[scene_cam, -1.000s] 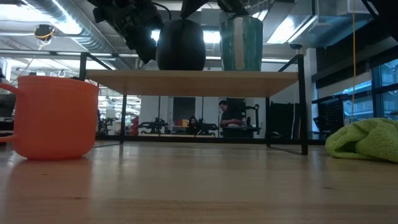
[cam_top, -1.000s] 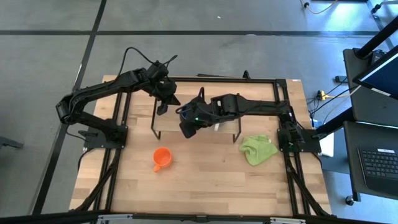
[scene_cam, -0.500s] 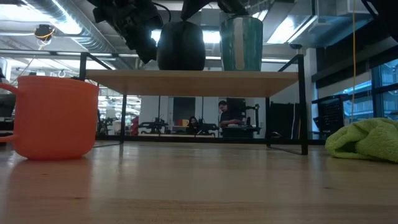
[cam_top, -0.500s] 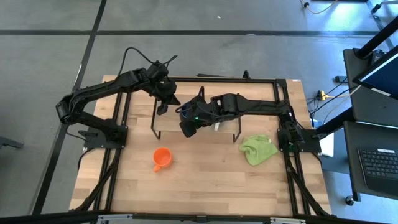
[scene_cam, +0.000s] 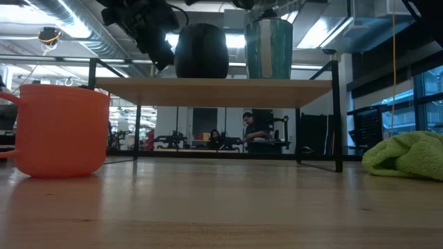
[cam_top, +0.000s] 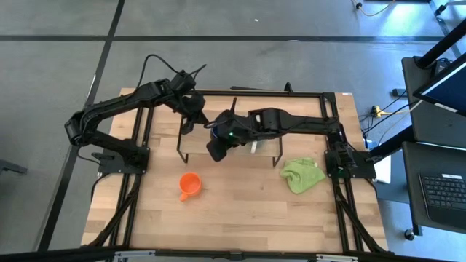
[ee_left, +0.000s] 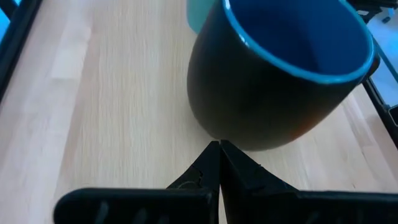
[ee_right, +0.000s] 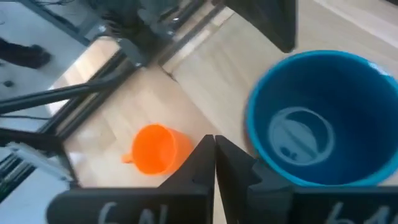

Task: Stack small to large cups/mugs on shelf
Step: Put the orange mug on the shelf

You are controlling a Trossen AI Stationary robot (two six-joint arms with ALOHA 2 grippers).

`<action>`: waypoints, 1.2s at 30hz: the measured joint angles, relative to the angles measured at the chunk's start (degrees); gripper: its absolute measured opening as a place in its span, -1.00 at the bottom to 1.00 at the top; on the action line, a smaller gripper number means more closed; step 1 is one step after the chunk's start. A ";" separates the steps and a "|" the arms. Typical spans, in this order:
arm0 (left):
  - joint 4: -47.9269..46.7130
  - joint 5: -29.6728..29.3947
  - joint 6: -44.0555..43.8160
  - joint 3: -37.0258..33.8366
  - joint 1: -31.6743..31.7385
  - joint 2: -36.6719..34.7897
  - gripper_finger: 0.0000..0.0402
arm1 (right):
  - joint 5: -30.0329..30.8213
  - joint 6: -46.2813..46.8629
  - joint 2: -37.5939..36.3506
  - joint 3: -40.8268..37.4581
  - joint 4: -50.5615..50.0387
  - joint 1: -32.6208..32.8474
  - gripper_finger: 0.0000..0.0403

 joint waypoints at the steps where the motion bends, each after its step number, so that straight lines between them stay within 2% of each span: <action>1: -0.46 0.04 0.00 0.00 0.09 0.00 -1.00 | -0.47 -0.38 -0.20 0.01 0.44 0.00 -0.93; 6: -3.76 0.12 1.34 0.00 0.58 -2.10 -1.00 | -2.68 -2.01 -1.43 -0.02 2.08 0.02 -0.90; 11: -7.48 -0.54 -2.20 0.00 -0.71 -9.17 -1.00 | -3.21 -7.75 -2.24 0.00 6.86 0.02 -0.72; 13: -9.62 -3.90 -4.50 0.00 -2.16 -12.82 -1.00 | -3.18 -9.55 -2.60 0.00 7.26 0.02 -0.63; 18: -16.18 -17.67 -11.67 0.13 -7.88 -19.95 -1.00 | -3.11 -11.88 -2.71 -0.02 6.34 -0.70 -0.47; 24: -28.08 -26.07 -27.15 0.09 -15.70 -25.44 -1.00 | -1.36 -13.39 -2.71 -0.02 6.68 -1.42 -0.39; 28: -35.47 -35.30 -42.50 0.07 -22.88 -28.87 -1.00 | -1.42 -15.97 -2.71 -0.03 6.75 -1.47 -0.38; 33: -36.80 -43.19 -61.63 0.02 -33.68 -31.37 -1.00 | -1.50 -20.50 -3.33 -0.04 5.89 -0.79 -0.38; 36: -33.52 -44.74 -69.51 -2.66 -41.60 -30.73 -1.00 | -1.34 -22.94 -4.73 -0.05 4.66 0.29 -0.38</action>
